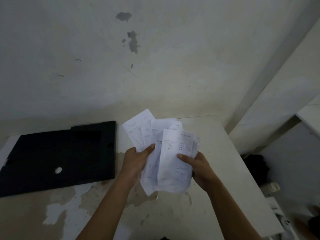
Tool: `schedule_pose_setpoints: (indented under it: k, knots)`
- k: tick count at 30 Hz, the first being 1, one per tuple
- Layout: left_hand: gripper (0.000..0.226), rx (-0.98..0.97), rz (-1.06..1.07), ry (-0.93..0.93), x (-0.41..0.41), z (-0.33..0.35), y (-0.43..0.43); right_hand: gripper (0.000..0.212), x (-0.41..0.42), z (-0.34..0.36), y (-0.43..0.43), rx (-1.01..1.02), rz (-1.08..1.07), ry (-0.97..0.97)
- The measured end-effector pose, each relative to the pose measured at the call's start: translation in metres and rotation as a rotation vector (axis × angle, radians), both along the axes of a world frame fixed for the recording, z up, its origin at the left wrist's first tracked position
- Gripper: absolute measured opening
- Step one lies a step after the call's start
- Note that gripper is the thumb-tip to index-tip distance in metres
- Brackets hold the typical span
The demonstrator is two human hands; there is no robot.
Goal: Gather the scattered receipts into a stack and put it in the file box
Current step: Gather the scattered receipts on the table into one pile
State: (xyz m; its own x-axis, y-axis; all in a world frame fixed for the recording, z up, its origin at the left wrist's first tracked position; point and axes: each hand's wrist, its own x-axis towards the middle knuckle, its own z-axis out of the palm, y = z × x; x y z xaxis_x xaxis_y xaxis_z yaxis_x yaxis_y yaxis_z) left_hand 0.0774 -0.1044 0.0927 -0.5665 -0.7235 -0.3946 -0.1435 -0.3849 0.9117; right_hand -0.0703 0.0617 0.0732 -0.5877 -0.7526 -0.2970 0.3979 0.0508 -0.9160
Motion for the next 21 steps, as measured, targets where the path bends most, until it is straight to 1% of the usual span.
schedule_pose_setpoints:
  k: [3,6,9,12,16,18,21]
  knots:
    - [0.036,-0.022,-0.008,-0.037,0.000,0.002,-0.002,0.042,0.006,-0.004,-0.007,0.005,-0.051,-0.043]
    - [0.032,-0.047,0.001,-0.070,0.000,0.002,-0.004,0.043,0.011,-0.009,-0.012,0.002,-0.111,-0.075]
    - [0.027,-0.097,-0.019,-0.105,0.000,0.001,-0.004,0.050,0.013,-0.012,-0.015,-0.049,-0.141,-0.139]
    - [0.027,-0.178,-0.037,-0.127,-0.001,0.001,-0.004,0.045,0.014,-0.012,-0.018,-0.100,-0.168,-0.194]
    - [0.049,-0.437,-0.047,-0.152,0.000,0.000,-0.005,0.042,0.015,-0.011,-0.019,-0.036,-0.147,-0.172]
    - [0.052,-0.463,-0.067,-0.122,0.001,-0.001,-0.006,0.045,0.015,-0.010,-0.019,-0.005,-0.116,-0.189]
    - [0.052,-0.419,-0.076,-0.124,0.000,0.000,-0.005,0.047,0.016,-0.010,-0.019,0.004,-0.121,-0.245]
